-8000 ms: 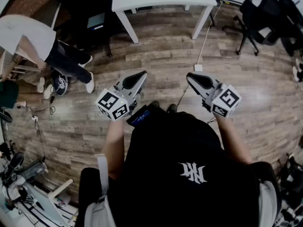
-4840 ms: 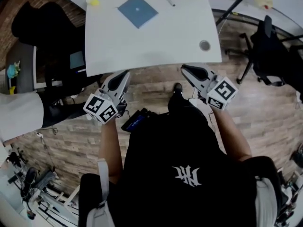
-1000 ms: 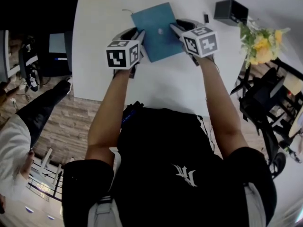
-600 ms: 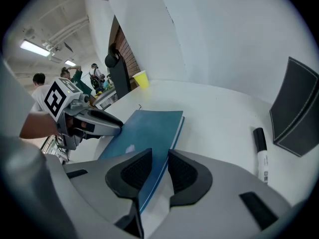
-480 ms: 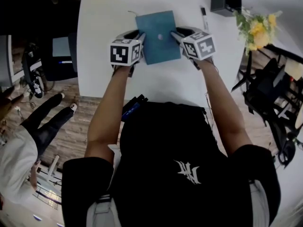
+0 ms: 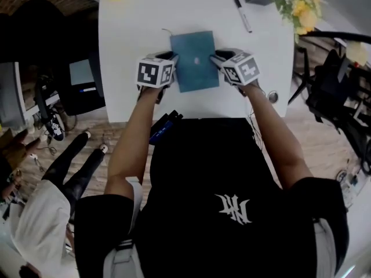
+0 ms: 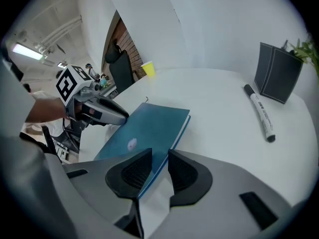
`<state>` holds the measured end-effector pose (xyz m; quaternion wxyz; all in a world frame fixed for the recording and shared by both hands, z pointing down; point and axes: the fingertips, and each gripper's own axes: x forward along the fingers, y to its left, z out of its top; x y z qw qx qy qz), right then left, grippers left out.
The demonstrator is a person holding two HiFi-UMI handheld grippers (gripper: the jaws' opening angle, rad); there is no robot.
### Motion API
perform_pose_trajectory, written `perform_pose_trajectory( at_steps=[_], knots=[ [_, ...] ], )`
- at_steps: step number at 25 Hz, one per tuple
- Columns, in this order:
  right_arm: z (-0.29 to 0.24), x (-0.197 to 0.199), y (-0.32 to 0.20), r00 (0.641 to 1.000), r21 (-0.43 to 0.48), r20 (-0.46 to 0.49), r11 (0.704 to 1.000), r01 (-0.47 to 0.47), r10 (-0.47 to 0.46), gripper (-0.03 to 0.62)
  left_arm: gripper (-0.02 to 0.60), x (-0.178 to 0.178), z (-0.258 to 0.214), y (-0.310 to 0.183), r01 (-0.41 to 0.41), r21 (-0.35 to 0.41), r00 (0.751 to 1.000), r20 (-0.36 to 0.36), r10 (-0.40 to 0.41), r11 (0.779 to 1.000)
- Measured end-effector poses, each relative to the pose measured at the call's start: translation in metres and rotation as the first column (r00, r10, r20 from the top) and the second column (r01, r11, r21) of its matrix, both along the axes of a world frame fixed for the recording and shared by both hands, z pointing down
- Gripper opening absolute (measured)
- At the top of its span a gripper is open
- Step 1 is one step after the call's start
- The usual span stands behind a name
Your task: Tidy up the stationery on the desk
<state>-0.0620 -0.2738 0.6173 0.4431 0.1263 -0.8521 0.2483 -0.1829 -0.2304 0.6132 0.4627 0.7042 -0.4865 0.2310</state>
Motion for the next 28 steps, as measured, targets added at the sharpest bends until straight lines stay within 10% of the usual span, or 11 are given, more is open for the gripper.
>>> perform_pose_trajectory(
  at_steps=[28],
  knots=[
    [0.003,0.036,0.050,0.996,-0.035,-0.011,0.995,-0.093,0.093,0.121,0.084,0.030,0.003,0.026,-0.233,-0.029,0.971,-0.059,0.231,0.972]
  ],
)
